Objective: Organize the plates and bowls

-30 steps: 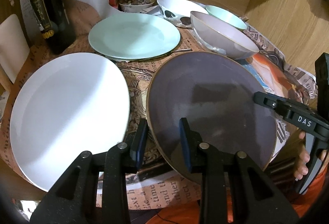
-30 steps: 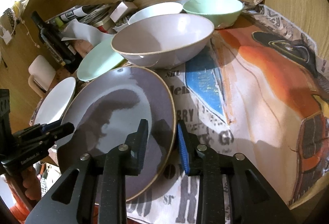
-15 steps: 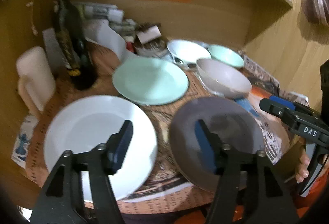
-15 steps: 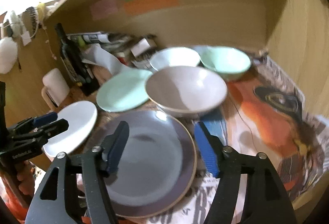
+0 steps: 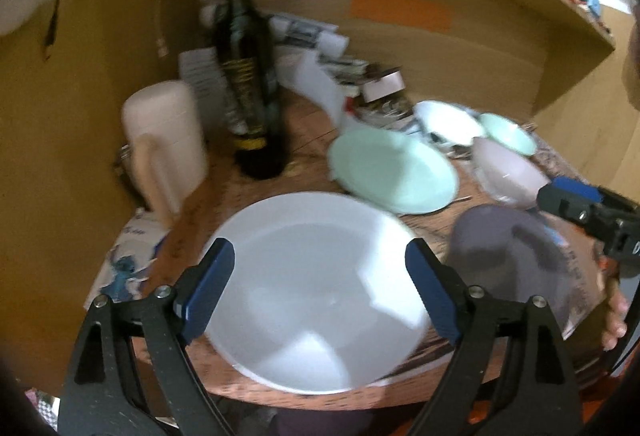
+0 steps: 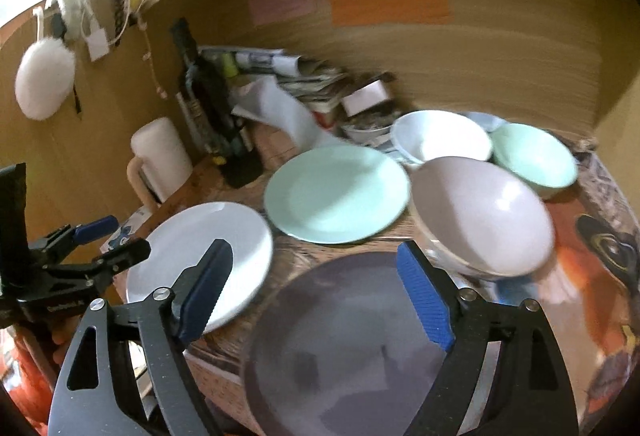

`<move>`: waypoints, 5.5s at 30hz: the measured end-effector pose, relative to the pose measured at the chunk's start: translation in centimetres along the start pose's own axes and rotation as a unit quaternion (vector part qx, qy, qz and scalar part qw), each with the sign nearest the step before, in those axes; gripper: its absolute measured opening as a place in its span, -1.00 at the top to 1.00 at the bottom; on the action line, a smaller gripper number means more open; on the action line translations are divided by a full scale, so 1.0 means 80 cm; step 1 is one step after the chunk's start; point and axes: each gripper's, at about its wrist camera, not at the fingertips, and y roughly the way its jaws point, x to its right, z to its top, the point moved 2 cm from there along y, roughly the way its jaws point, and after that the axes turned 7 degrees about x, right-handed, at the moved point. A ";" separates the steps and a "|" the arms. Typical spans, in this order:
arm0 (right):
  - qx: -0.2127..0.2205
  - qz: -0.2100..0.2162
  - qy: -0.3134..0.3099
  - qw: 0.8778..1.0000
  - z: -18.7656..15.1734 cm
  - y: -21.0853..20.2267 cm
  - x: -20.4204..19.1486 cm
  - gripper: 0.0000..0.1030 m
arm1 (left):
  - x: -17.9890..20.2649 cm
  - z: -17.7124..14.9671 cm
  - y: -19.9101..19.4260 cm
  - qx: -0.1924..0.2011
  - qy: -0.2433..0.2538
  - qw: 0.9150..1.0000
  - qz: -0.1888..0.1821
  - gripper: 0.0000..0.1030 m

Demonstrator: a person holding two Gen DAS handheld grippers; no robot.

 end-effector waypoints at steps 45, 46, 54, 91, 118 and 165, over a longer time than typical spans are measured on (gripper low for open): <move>-0.190 0.012 0.003 0.982 -0.047 0.150 -0.057 0.55 | -0.101 -0.063 0.064 -0.102 -0.050 0.993 -0.044 0.28; -0.188 0.011 0.001 0.982 -0.047 0.148 -0.058 0.55 | -0.101 -0.063 0.064 -0.104 -0.051 0.992 -0.042 0.28; -0.172 0.013 0.004 0.985 -0.046 0.140 -0.057 0.55 | -0.101 -0.059 0.062 -0.102 -0.064 0.992 -0.032 0.29; -0.073 -0.022 0.061 0.995 -0.014 0.014 0.033 0.55 | 0.006 -0.014 0.036 -0.053 -0.021 0.993 -0.101 0.28; -0.120 -0.039 0.114 0.985 -0.076 -0.016 0.113 0.55 | 0.110 -0.047 0.065 -0.111 0.023 0.988 -0.108 0.28; -0.104 -0.046 0.135 0.984 -0.087 -0.043 0.141 0.56 | 0.164 -0.050 0.093 -0.116 0.085 0.984 -0.102 0.22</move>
